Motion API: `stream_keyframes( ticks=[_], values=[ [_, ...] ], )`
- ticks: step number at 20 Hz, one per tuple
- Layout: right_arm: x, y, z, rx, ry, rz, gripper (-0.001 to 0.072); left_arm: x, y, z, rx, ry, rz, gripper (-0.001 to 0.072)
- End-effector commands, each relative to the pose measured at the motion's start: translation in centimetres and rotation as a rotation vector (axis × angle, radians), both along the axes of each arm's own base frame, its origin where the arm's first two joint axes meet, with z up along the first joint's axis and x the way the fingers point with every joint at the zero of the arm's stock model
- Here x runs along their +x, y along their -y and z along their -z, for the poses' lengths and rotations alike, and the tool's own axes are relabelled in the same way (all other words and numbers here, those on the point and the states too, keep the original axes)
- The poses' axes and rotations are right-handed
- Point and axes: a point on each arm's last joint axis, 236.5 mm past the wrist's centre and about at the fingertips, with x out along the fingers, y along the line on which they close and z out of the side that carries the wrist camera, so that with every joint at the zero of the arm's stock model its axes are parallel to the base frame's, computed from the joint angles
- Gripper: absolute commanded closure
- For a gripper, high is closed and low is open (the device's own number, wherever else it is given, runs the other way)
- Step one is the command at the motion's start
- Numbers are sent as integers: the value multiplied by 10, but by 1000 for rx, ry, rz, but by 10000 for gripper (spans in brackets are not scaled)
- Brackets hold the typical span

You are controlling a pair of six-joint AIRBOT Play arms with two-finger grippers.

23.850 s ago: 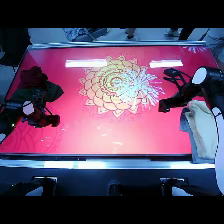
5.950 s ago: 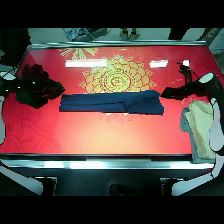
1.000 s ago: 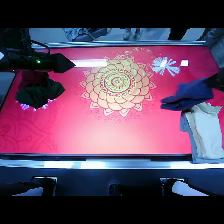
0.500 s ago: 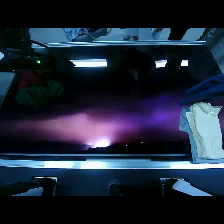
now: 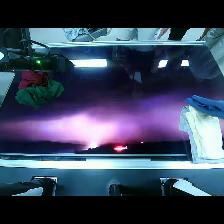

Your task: Fold the shirts.

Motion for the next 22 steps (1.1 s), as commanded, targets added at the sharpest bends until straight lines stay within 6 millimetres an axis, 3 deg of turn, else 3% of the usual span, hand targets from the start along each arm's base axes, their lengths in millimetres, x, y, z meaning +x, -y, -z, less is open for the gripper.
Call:
stream_keyframes(
  ticks=[1,5,9,11,12,14,15,16,17,19,20,21,22],
  values=[
    [-65,6,46,-5,-286,23,665,0,0,0,3,2,3,678],
    [-132,3,112,18,-582,4,666,-3,1,3,9,-11,12,677],
    [-141,-1,167,29,-614,-18,665,-3,1,3,8,-11,12,677],
    [-144,-2,185,28,-624,-32,665,-3,1,3,8,-11,12,677],
    [-144,2,188,8,-623,-26,627,-3,1,3,8,-11,12,677],
    [-133,21,181,-73,-576,-23,89,-3,1,2,7,-9,12,677],
    [-126,32,168,-124,-549,-45,-4,-3,0,-1,6,-3,11,677],
    [-116,48,148,-197,-508,-47,-2,-4,0,-8,4,13,11,678],
    [-96,70,117,-301,-427,-26,-2,-2,-1,-22,3,51,5,679],
    [-27,101,24,-576,-153,-49,5,15,-22,-58,53,178,-95,681],
    [16,96,-30,-730,-4,-112,5,30,-46,-73,106,238,-216,680],
    [54,78,-73,-844,117,-177,5,43,-73,-79,176,275,-340,681],
    [90,41,-103,-906,221,-259,5,52,-102,-73,273,277,-453,680]
  ],
)
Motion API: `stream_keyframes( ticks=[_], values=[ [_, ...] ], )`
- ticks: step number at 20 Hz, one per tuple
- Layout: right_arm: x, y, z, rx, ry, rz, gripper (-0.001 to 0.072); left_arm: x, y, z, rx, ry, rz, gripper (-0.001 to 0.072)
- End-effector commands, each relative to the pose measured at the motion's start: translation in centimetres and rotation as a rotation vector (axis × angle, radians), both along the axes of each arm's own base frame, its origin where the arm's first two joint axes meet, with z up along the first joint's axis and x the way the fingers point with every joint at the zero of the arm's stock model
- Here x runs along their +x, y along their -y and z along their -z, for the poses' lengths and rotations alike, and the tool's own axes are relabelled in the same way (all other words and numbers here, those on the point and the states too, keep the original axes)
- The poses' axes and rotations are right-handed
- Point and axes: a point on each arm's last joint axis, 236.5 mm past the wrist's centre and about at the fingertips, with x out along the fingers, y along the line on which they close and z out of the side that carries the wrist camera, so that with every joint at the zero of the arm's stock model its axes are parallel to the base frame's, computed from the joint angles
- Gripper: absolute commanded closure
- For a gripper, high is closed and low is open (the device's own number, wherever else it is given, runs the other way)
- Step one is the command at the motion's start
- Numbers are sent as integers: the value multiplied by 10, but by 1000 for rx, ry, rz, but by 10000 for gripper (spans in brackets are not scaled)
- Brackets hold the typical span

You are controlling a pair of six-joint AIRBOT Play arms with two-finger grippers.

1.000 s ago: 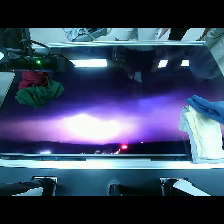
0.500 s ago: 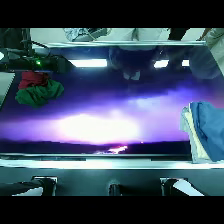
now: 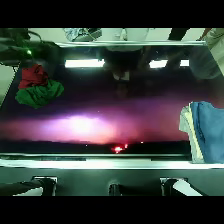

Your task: Fold the shirts.

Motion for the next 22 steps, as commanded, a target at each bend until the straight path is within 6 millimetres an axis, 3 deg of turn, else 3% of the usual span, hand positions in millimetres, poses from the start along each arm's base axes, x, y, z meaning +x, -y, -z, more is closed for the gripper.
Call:
stream_keyframes(
  ticks=[1,2,3,4,5,6,8,10,12,16,22],
  values=[
    [118,-84,-127,-258,336,-341,5,31,-88,-3,231,58,-372,679],
    [140,-141,-120,-158,353,-416,6,26,-97,29,277,-56,-398,671],
    [149,-194,-98,-29,304,-472,10,15,-101,69,316,-210,-391,565],
    [155,-244,-68,38,209,-575,11,-9,-105,119,362,-425,-386,286],
    [153,-279,-33,76,90,-658,11,-41,-111,166,426,-646,-387,115],
    [143,-311,9,133,-54,-730,10,-68,-110,202,474,-789,-358,113],
    [111,-355,81,274,-305,-814,17,-99,-99,250,473,-860,-324,113],
    [93,-369,123,344,-421,-822,61,-109,-88,268,391,-772,-380,114],
    [90,-367,138,344,-439,-812,69,-113,-81,274,349,-700,-380,113],
    [80,-351,141,298,-507,-796,69,-117,-82,275,354,-709,-379,113],
    [79,-349,141,294,-515,-794,69,-117,-82,277,356,-712,-378,113]
  ],
)
